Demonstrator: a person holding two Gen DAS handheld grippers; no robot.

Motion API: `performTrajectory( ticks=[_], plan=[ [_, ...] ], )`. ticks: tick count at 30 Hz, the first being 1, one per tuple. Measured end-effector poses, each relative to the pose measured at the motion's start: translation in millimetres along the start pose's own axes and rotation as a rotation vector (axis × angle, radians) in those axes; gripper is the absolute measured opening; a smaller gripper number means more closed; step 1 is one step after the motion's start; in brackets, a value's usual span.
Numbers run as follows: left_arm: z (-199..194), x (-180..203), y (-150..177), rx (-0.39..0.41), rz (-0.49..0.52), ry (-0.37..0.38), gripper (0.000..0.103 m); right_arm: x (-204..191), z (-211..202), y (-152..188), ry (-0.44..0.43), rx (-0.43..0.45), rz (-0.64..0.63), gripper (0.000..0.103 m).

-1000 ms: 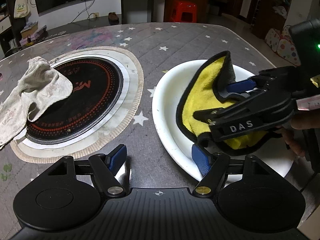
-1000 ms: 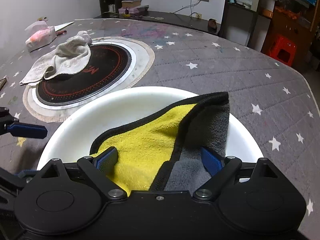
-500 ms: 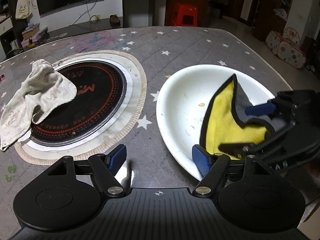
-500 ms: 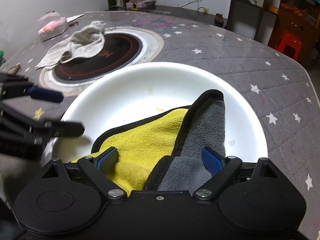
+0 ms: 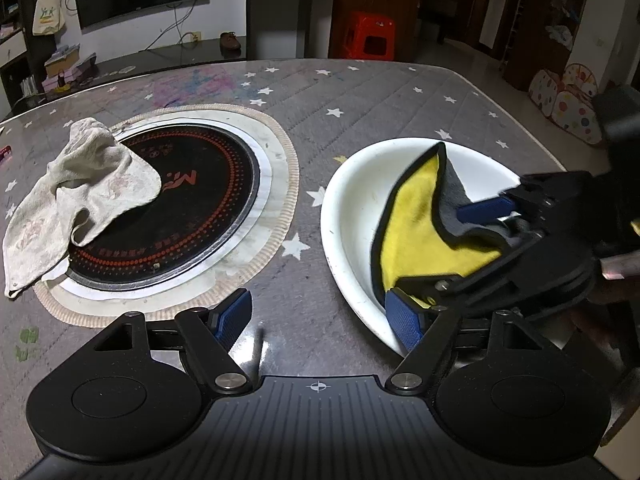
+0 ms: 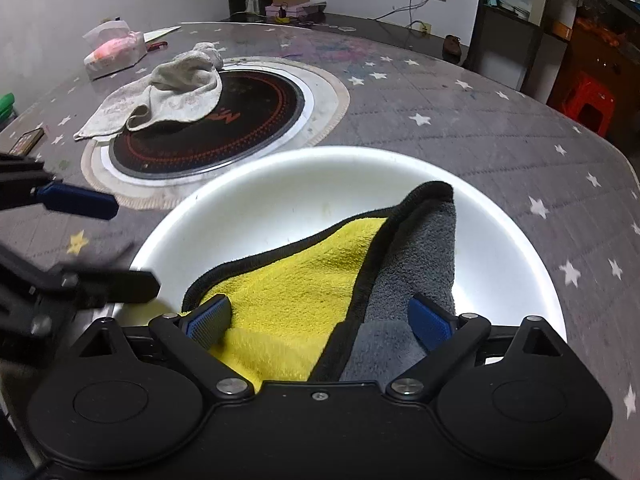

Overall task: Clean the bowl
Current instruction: 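Scrub inside the bowl with the yellow cloth side while the left gripper holds the rim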

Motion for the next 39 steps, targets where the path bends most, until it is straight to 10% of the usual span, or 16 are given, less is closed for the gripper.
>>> performTrajectory(
  ticks=[39],
  plan=[
    [18.8,-34.0,22.4,-0.063,-0.024,-0.121,0.078,-6.3,-13.4,15.2,-0.036,-0.042,0.0,0.101]
  ],
)
Point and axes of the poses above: each gripper's, at about its wrist camera, not at the fingertips, and z roughly the way its jaws point, x to its right, y to its underside, the point moved 7 cm from there along z, roughly the way its jaws point, and after that the axes turned 11 degrees about -y, right-handed, at the moved point
